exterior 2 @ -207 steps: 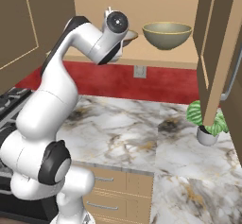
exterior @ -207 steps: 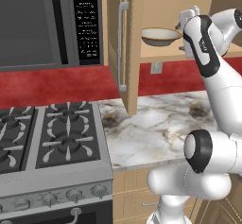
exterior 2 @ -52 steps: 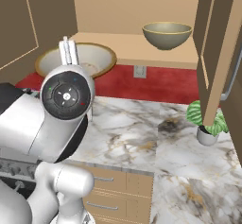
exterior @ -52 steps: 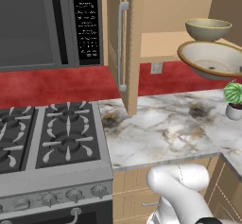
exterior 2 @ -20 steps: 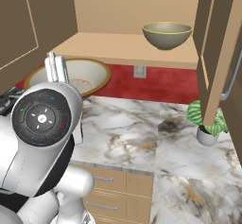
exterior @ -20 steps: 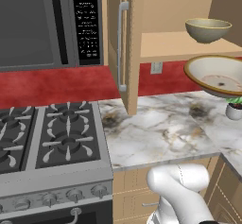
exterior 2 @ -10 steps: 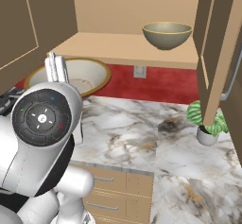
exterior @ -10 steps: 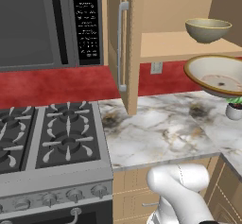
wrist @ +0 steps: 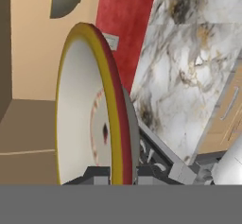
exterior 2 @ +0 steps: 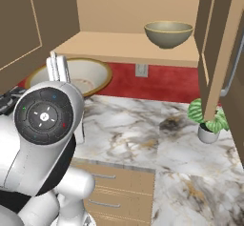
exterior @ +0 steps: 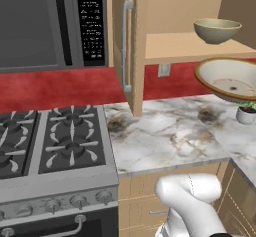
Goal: Move the bowls from the cabinet to the plates on the dining table.
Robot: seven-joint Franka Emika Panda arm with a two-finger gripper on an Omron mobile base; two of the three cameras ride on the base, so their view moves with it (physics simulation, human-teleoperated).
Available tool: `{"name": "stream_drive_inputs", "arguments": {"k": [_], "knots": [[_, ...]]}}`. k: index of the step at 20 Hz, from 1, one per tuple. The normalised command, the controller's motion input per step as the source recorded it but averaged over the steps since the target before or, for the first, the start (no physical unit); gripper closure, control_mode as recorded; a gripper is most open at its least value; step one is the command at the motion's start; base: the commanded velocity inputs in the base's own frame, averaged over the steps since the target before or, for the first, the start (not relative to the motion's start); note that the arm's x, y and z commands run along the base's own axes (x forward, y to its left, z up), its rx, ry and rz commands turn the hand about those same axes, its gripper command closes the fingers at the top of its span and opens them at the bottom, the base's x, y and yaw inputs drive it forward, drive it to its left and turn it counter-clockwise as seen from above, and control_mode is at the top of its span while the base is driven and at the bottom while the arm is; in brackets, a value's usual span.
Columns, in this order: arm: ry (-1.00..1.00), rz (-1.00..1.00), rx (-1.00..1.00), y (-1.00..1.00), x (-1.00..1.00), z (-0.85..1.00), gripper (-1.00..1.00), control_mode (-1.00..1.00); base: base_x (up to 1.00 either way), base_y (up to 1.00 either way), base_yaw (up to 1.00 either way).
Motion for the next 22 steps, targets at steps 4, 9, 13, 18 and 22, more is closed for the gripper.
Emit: {"name": "stream_drive_inputs", "arguments": {"k": [4,9,13,18,22], "knots": [[0.0,0.0,0.0,0.0,0.0,0.0,1.0,1.0,-0.96,0.0,0.03],[0.0,0.0,0.0,0.0,0.0,0.0,1.0,1.0,-1.0,0.0,0.11],[0.0,0.0,0.0,0.0,0.0,0.0,1.0,1.0,-0.94,0.24,0.19],[0.0,0.0,0.0,0.0,0.0,0.0,1.0,1.0,-0.56,0.51,0.3],[0.0,0.0,0.0,0.0,0.0,0.0,1.0,1.0,-0.3,0.4,0.35]]}}
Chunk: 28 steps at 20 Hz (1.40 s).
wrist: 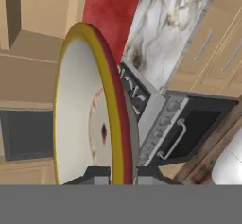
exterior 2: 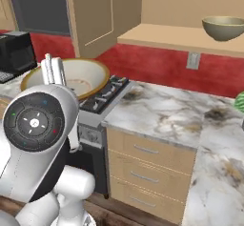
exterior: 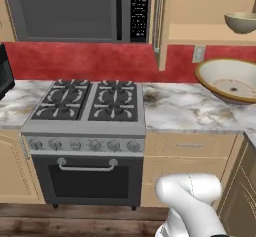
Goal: Move the bowls from the cabinet to the plates on the dining table.
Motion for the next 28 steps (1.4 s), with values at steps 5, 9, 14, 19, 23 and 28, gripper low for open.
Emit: {"name": "stream_drive_inputs", "arguments": {"k": [5,9,14,19,23,28], "knots": [[0.0,0.0,0.0,0.0,0.0,0.0,1.0,1.0,-0.24,0.53,0.36],[0.0,0.0,0.0,0.0,0.0,0.0,1.0,1.0,-0.15,0.75,0.38],[0.0,0.0,0.0,0.0,0.0,0.0,1.0,1.0,-0.01,0.82,0.4],[0.0,0.0,0.0,0.0,0.0,0.0,1.0,1.0,0.01,0.73,0.41],[0.0,0.0,0.0,0.0,0.0,0.0,1.0,1.0,0.27,0.64,0.42],[0.0,0.0,0.0,0.0,0.0,0.0,1.0,1.0,0.6,0.34,0.41]]}}
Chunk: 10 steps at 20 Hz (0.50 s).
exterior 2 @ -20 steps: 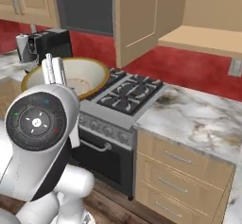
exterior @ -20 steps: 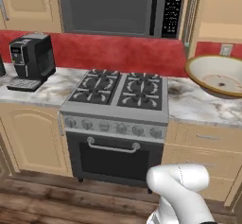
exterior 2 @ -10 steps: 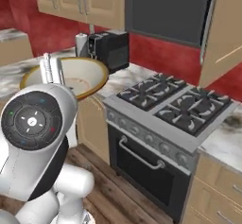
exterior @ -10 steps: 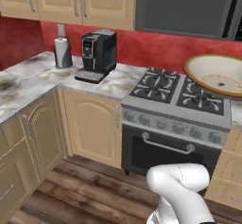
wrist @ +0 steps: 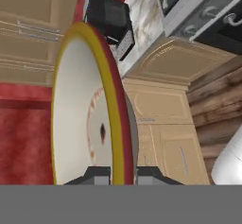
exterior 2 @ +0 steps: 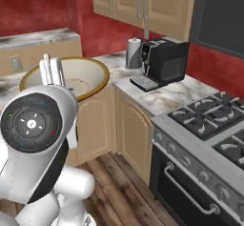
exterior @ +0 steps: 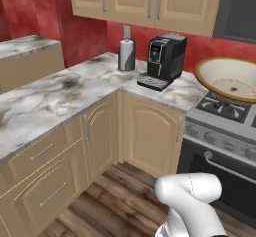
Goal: Move the bowls from the cabinet to the plates on the dining table.
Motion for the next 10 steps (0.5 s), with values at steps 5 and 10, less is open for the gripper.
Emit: {"name": "stream_drive_inputs", "arguments": {"k": [5,10], "knots": [[0.0,0.0,0.0,0.0,0.0,0.0,1.0,1.0,0.6,0.08,0.39],[0.0,0.0,0.0,0.0,0.0,0.0,1.0,1.0,0.29,0.34,0.36]]}}
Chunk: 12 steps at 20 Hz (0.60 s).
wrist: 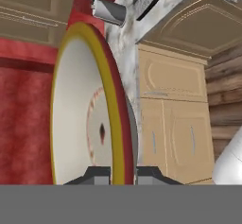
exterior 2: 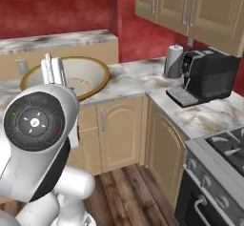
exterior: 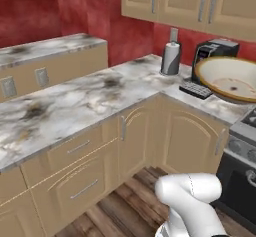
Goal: Move the bowls from the cabinet to the plates on the dining table.
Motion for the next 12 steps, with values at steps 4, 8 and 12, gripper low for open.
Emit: {"name": "stream_drive_inputs", "arguments": {"k": [4,8,12], "knots": [[0.0,0.0,0.0,0.0,0.0,0.0,1.0,1.0,0.09,0.72,0.26],[0.0,0.0,0.0,0.0,0.0,0.0,1.0,1.0,0.04,0.91,0.24],[0.0,0.0,0.0,0.0,0.0,0.0,1.0,1.0,0.01,1.0,0.18]]}}
